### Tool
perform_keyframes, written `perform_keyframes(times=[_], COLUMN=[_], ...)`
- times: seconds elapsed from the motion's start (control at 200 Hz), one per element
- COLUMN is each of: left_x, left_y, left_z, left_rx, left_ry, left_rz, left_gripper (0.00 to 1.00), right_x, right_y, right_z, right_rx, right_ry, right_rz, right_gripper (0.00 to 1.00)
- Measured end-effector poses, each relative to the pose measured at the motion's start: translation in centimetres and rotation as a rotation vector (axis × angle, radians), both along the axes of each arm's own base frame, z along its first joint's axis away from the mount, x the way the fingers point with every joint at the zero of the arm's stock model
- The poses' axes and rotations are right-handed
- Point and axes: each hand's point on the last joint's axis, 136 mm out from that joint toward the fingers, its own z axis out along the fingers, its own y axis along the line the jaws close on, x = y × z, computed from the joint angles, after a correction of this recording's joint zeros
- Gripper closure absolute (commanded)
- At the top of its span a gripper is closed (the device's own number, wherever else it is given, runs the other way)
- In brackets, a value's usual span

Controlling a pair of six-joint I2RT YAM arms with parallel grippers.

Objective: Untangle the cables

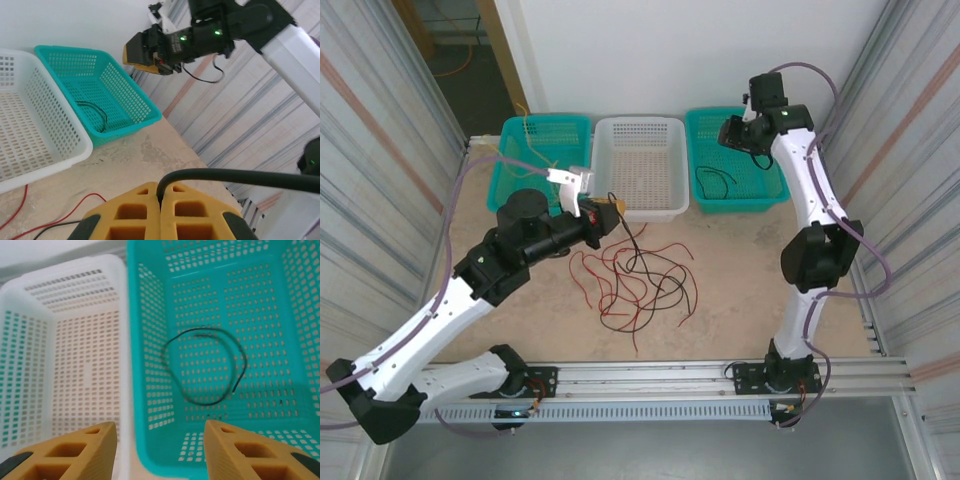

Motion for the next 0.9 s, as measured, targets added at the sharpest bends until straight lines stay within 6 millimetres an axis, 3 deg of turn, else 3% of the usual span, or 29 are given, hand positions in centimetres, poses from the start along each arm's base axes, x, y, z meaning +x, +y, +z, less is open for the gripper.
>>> perform_keyframes(times=[0.1,0.246,0.306,0.371,0.556,0.767,0.902], left_x=[1.0,2.4,2.9,3.3,2.8,1.9,1.6], left_y=[0.8,1.6,1.9,2.2,1.2,0.4,0.2], left_z=[-0.1,0.6,0.9,0.9,0.1,0.7,1.3], left_rx=[-0.030,-0.116,-0.156,-0.188,-0.228,-0.263,-0.278], left_ry=[0.039,0.087,0.098,0.115,0.154,0.133,0.116], left_rz=[0.015,-0.001,-0.023,-0.048,-0.166,-0.260,-0.285], left_gripper=[1.00,1.00,1.00,1.00,1.00,1.00,1.00], right_x=[-3.7,-12.9,-16.3,-18.8,-22.6,-25.5,-26.5], right_y=[4.1,11.3,13.0,13.4,15.3,19.7,21.3], right_z=[1.6,4.5,5.8,7.4,10.0,8.8,7.9], right_rx=[0.004,0.091,0.160,0.234,0.453,0.564,0.583], right_ry=[-0.036,-0.123,-0.161,-0.199,-0.235,-0.126,-0.069], right_rz=[0.104,0.360,0.443,0.492,0.606,0.759,0.815], right_gripper=[0.44,0.36,0.35,0.34,0.36,0.45,0.47])
